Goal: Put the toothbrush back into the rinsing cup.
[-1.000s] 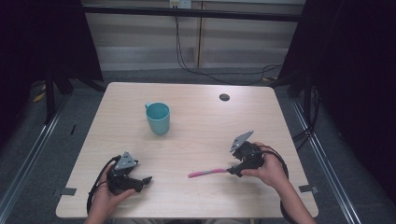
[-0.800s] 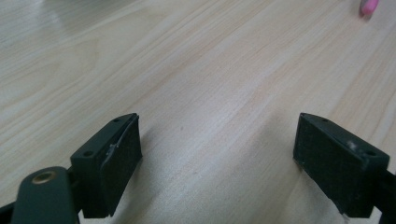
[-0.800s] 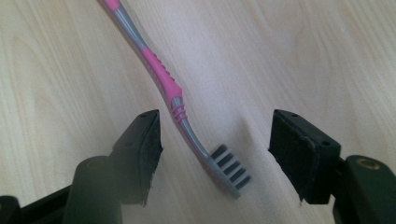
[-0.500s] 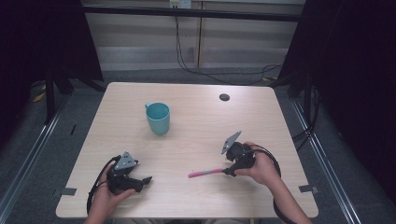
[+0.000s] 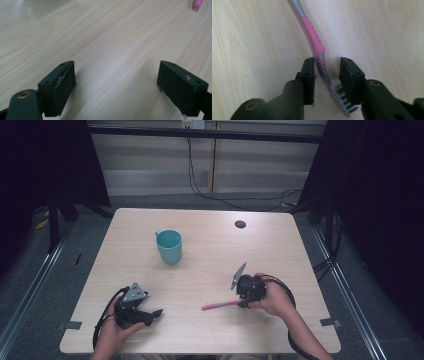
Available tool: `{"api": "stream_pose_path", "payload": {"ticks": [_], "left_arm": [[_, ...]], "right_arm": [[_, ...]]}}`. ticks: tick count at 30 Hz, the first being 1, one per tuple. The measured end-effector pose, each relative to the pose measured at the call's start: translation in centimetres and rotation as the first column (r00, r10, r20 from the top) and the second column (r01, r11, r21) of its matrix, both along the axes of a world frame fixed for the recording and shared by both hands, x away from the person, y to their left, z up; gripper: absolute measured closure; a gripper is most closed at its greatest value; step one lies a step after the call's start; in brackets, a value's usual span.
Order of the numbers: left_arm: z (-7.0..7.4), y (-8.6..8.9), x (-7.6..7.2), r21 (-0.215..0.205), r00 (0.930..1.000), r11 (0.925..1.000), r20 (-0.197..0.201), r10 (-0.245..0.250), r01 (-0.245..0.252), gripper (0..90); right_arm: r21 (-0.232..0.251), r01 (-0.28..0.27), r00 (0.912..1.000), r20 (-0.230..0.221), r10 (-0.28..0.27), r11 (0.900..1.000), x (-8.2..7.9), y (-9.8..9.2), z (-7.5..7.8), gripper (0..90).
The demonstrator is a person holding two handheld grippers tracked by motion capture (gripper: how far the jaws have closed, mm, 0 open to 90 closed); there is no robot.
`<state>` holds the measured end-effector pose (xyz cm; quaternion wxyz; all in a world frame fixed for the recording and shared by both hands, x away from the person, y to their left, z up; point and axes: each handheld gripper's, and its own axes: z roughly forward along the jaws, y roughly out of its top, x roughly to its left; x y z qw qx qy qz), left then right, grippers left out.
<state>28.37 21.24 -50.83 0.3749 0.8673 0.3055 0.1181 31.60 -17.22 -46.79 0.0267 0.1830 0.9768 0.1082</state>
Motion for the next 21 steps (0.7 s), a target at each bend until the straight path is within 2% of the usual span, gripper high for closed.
{"api": "stream_pose_path", "payload": {"ticks": [1,4,6,9,14,17,21], "left_arm": [[-0.03,-0.02,-0.01,-0.006,1.0,1.0,-0.001,0.001,-0.001,14.9],[-0.02,-0.02,-0.01,-0.006,1.0,1.0,-0.001,0.001,-0.001,14.9],[-0.02,-0.01,-0.01,-0.005,1.0,1.0,-0.001,0.001,-0.001,14.9],[-0.02,-0.01,-0.01,-0.005,1.0,1.0,-0.002,0.001,-0.001,14.9],[-0.02,-0.01,0.0,-0.005,1.0,1.0,-0.001,0.0,0.0,14.9],[-0.01,-0.01,-0.02,-0.004,1.0,1.0,-0.001,0.001,-0.001,14.9],[0.0,0.01,0.0,-0.001,1.0,1.0,0.001,-0.001,0.001,14.9]], "right_arm": [[0.003,0.011,0.9999,-0.004,-0.011,1.0,-0.03,0.1,0.02,67.1],[0.002,-0.011,0.9996,-0.026,0.011,1.0,0.02,0.27,0.04,77.5],[0.003,-0.004,0.9992,-0.041,0.004,1.0,-0.04,0.36,0.04,82.3],[0.006,0.004,0.9987,-0.052,-0.004,1.0,0.0,0.34,0.03,83.4],[-0.035,-0.007,0.9968,-0.08,0.004,0.999,-0.09,0.77,0.15,83.8],[-0.031,-0.02,0.9968,-0.078,0.017,0.999,-0.14,0.72,0.14,83.9],[-0.021,0.0,0.9974,-0.073,-0.001,1.0,-0.3,0.17,0.16,83.9]]}}
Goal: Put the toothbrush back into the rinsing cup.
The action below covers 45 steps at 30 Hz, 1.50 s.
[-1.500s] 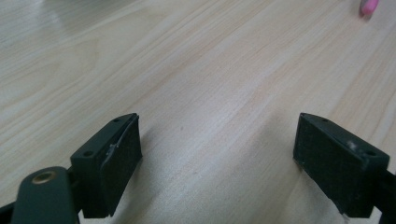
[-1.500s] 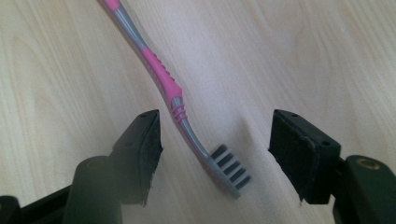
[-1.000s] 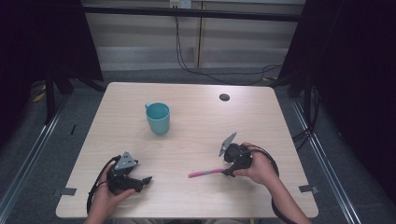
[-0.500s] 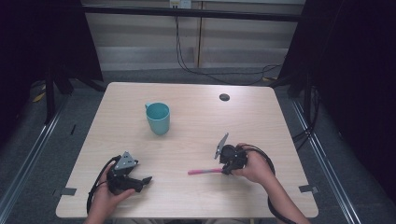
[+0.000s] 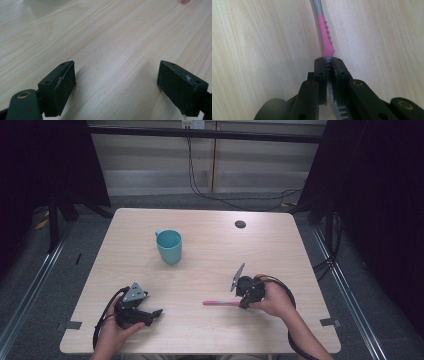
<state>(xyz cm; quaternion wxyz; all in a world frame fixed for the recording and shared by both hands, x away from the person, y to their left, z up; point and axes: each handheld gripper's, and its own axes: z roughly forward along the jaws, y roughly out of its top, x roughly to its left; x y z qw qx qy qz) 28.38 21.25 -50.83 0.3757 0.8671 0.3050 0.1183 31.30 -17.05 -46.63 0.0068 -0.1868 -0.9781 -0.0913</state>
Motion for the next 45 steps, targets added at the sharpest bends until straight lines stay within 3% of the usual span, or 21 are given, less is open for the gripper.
{"api": "stream_pose_path", "payload": {"ticks": [13,16,21,23,25,32,33,35,37,38,41,42,45], "left_arm": [[0.0,0.0,0.0,0.001,1.0,1.0,0.002,0.002,-0.002,15.4],[0.1,0.0,0.1,0.016,1.0,0.9999,0.003,-0.001,0.001,15.3],[0.5,-0.5,0.4,0.039,0.9994,0.9992,-0.034,0.007,-0.005,15.7],[0.8,-0.7,0.6,0.072,0.9995,0.9974,-0.032,-0.005,0.008,15.9],[1.1,-1.0,0.7,0.113,0.9996,0.9934,-0.023,-0.018,0.021,16.4],[2.8,-3.1,0.9,0.175,0.9965,0.981,-0.016,-0.082,0.084,18.1],[3.1,-3.5,1.0,0.197,0.995,0.9754,-0.015,-0.099,0.1,18.2],[3.4,-4.3,1.0,0.201,0.9938,0.9733,-0.013,-0.11,0.11,19.4],[3.9,-5.2,1.1,0.226,0.9909,0.9649,-0.022,-0.133,0.134,21.0],[4.2,-5.7,1.2,0.245,0.9879,0.957,-0.032,-0.152,0.155,21.4],[4.8,-6.7,1.4,0.267,0.9836,0.947,-0.029,-0.178,0.179,21.9],[5.0,-7.0,1.5,0.264,0.9833,0.9475,-0.027,-0.18,0.181,22.3],[5.6,-7.9,1.7,0.277,0.9789,0.9395,-0.022,-0.203,0.201,24.2]], "right_arm": [[0.02,0.038,0.9992,0.015,-0.038,0.999,0.1,-0.7,1.7,84.0],[0.022,0.037,0.9991,0.02,-0.038,0.999,0.3,-0.7,2.0,84.0],[0.021,0.045,0.9986,0.028,-0.046,0.999,0.7,-0.5,2.5,84.0],[0.02,0.037,0.9987,0.034,-0.038,0.999,0.8,-0.5,2.7,84.1],[0.015,0.039,0.9986,0.034,-0.04,0.999,0.8,-0.3,2.9,84.0],[0.011,0.035,0.9984,0.045,-0.035,0.999,0.9,0.0,3.3,84.0],[0.011,0.032,0.9985,0.044,-0.032,0.999,0.9,0.1,3.4,84.0],[0.009,0.027,0.9983,0.051,-0.027,1.0,1.0,0.2,3.5,84.0],[0.019,0.03,0.9983,0.049,-0.031,0.999,1.0,0.3,3.6,84.0],[0.017,0.029,0.9983,0.051,-0.03,0.999,1.0,0.3,3.7,84.0],[0.026,0.028,0.9982,0.053,-0.029,0.999,1.0,0.5,3.8,84.0],[0.022,0.023,0.9984,0.052,-0.024,0.999,1.0,0.5,3.9,84.0],[0.021,0.025,0.9983,0.052,-0.026,0.999,1.0,0.7,4.0,84.0]]}}
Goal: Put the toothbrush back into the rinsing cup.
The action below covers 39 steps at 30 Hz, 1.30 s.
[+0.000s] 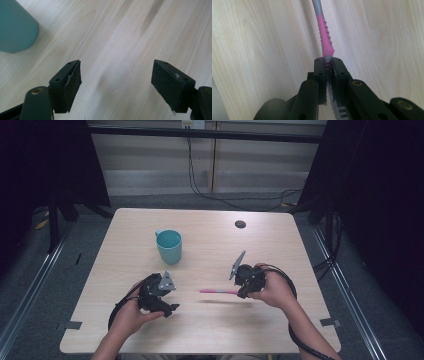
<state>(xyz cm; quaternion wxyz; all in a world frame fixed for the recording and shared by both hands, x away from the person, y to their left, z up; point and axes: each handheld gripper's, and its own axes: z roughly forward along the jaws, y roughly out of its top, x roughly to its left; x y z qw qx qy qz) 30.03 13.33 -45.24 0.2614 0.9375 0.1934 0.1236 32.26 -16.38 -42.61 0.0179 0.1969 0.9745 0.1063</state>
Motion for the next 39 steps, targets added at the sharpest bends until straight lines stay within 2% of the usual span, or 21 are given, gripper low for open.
{"api": "stream_pose_path", "payload": {"ticks": [5,11,20,23,26,31,32,39], "left_arm": [[0.7,-1.6,0.1,0.019,0.9994,0.9993,0.012,-0.034,0.033,28.3],[1.2,-3.1,0.6,0.094,0.996,0.9924,0.032,-0.083,0.08,31.7],[1.6,-5.1,0.5,0.121,0.9904,0.9851,0.049,-0.129,0.123,33.7],[1.8,-5.5,0.5,0.129,0.9882,0.9823,0.052,-0.144,0.136,36.2],[2.0,-5.9,0.4,0.143,0.9861,0.9785,0.051,-0.158,0.149,42.5],[2.0,-6.2,0.4,0.153,0.9832,0.9747,0.057,-0.173,0.163,43.6],[1.9,-6.3,0.4,0.147,0.9835,0.9758,0.057,-0.172,0.162,43.8],[1.6,-7.1,0.4,0.176,0.9784,0.9666,0.055,-0.199,0.187,53.0]], "right_arm": [[0.0,-0.011,0.9999,0.012,0.011,1.0,0.1,0.3,0.3,84.0],[-0.005,-0.011,0.9999,0.007,0.011,1.0,0.2,0.7,0.6,84.0],[-0.001,-0.034,0.9994,0.007,0.034,0.999,0.3,1.3,0.7,84.0],[0.001,-0.041,0.9992,0.002,0.041,0.999,0.3,1.6,0.7,84.0],[0.007,-0.044,0.999,0.009,0.044,0.999,0.2,2.0,0.8,84.0],[0.009,-0.053,0.9985,0.015,0.053,0.999,0.2,2.4,0.8,83.9],[0.007,-0.048,0.9988,0.007,0.048,0.999,0.2,2.5,0.9,84.0],[0.009,-0.062,0.998,0.005,0.062,0.998,0.2,3.0,0.9,83.9]]}}
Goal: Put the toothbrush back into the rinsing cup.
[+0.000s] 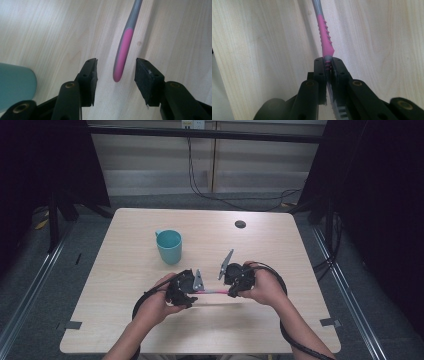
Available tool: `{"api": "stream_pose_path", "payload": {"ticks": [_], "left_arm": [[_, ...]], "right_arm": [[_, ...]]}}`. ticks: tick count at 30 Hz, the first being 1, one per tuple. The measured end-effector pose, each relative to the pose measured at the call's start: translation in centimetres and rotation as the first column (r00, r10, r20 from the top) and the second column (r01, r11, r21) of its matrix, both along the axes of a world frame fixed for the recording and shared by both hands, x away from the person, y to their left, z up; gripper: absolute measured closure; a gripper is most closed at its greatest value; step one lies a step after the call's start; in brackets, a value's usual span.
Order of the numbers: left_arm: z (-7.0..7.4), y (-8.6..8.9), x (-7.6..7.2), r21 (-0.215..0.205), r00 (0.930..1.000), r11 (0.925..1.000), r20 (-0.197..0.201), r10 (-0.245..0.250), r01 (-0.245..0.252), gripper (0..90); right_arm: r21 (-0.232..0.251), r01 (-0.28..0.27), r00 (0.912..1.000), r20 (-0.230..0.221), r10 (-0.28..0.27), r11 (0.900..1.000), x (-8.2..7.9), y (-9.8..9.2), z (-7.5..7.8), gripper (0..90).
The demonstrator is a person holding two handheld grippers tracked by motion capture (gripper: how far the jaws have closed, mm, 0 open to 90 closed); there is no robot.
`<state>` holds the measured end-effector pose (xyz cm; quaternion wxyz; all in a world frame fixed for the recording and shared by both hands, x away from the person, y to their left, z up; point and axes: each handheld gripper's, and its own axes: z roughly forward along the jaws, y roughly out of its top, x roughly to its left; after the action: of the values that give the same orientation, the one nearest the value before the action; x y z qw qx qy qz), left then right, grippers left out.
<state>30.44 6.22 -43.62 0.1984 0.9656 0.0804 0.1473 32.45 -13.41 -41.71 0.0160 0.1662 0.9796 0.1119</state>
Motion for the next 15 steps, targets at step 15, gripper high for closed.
{"api": "stream_pose_path", "payload": {"ticks": [15], "left_arm": [[-0.14,-1.15,-0.07,0.03,0.9991,0.9987,-0.01,-0.042,0.042,72.2]], "right_arm": [[0.028,-0.039,0.9991,0.021,0.038,0.999,-0.17,0.2,0.51,83.9]]}}
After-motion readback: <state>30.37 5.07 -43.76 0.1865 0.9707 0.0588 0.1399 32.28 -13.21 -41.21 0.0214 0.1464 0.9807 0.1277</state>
